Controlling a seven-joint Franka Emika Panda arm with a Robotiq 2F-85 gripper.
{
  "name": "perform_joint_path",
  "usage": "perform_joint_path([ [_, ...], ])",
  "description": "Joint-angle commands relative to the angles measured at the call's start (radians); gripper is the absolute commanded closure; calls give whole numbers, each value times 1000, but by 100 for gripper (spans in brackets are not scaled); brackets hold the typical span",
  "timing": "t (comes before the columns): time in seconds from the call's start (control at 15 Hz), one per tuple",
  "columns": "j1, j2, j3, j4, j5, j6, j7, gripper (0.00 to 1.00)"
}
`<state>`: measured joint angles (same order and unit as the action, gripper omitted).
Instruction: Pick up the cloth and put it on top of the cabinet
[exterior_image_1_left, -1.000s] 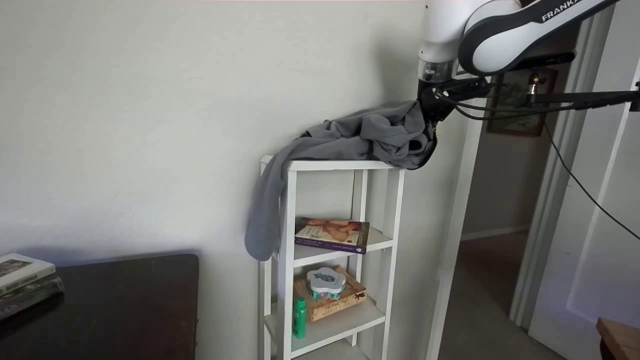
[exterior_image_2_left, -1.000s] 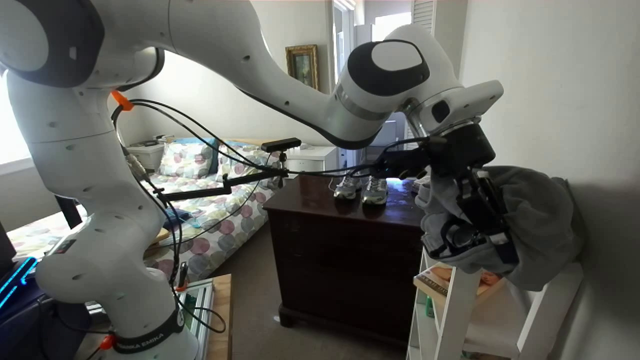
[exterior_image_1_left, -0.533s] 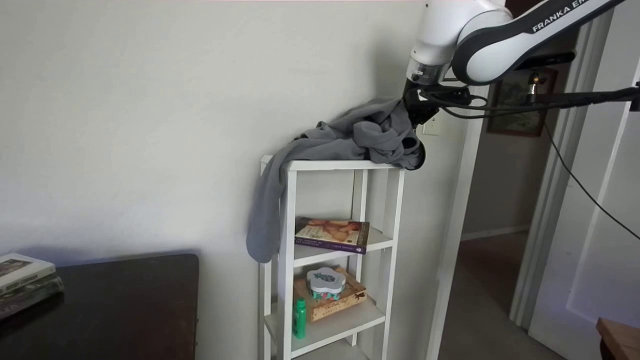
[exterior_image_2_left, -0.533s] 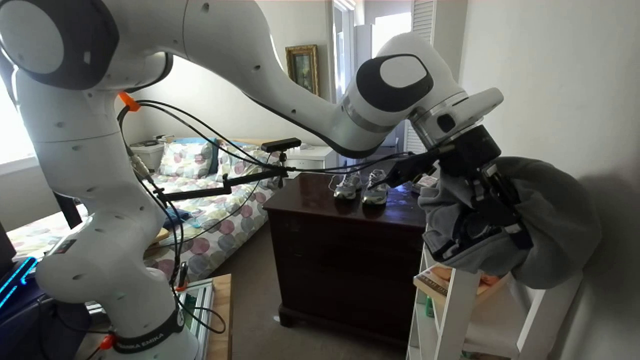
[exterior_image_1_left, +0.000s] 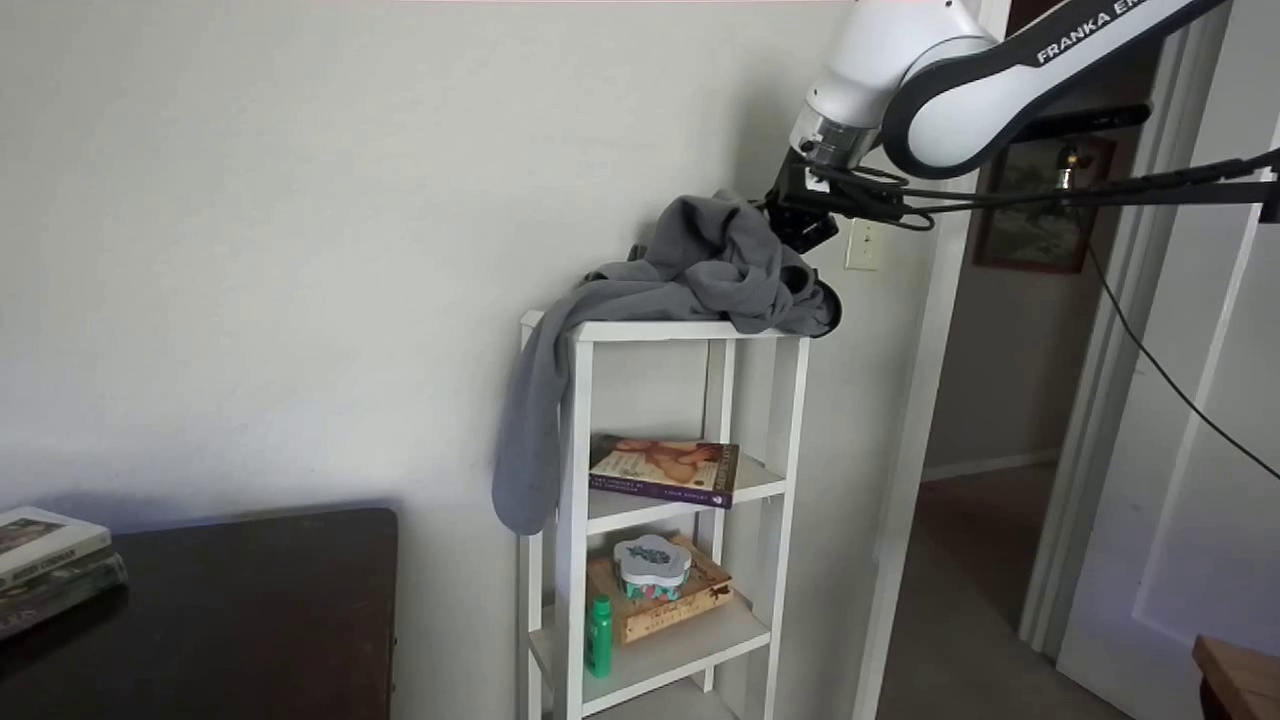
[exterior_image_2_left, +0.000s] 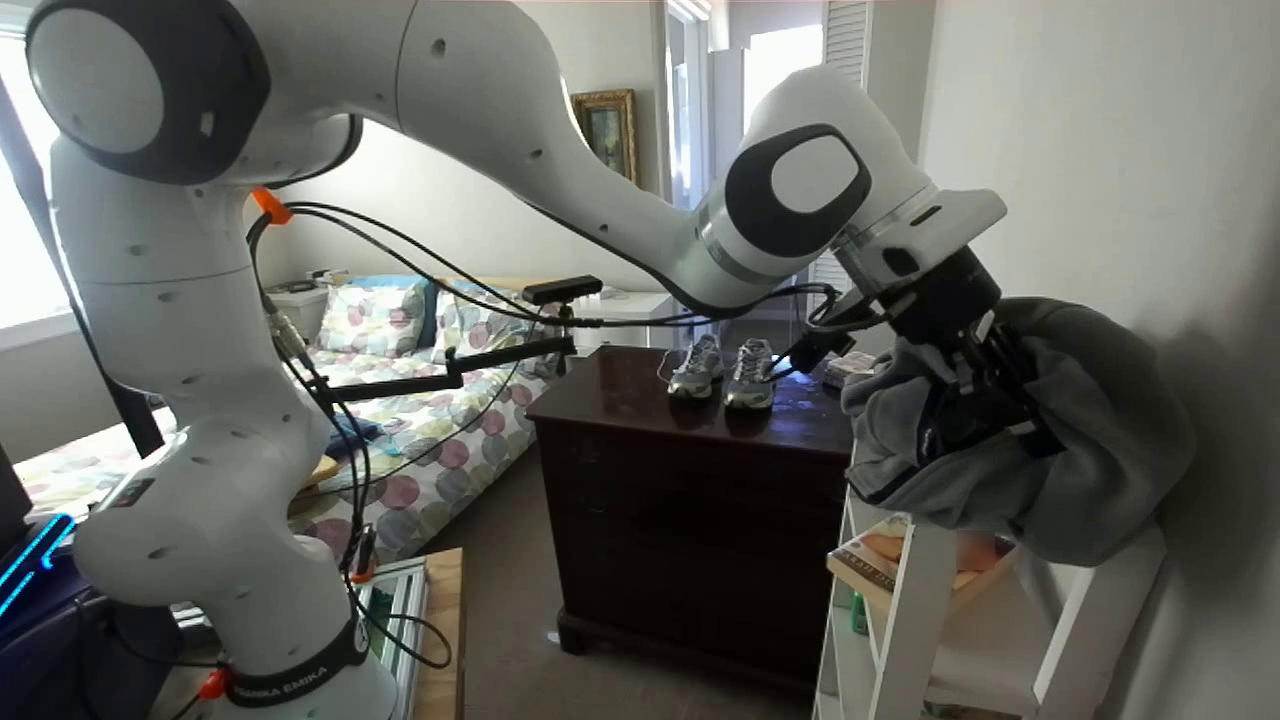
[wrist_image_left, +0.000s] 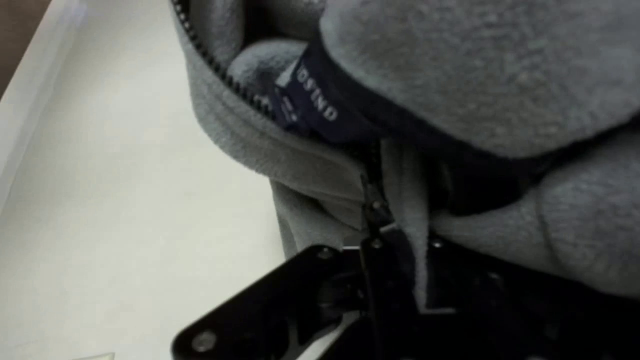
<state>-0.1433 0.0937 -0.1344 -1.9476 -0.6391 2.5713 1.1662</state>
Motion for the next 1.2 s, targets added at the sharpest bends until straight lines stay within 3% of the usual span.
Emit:
perform_joint_path([
  [0.0,18,29,-6,14,75,35,-51,98],
  [0.47,38,27,-5,25,133,-36,-159,98],
  [0.53,43,19,-12,34,100,-56,-134,67],
  [0.67,54,-10,-13,59,85,-139,-111,60],
  [1.13,94,-176,60,147,48,-530,-44,11],
])
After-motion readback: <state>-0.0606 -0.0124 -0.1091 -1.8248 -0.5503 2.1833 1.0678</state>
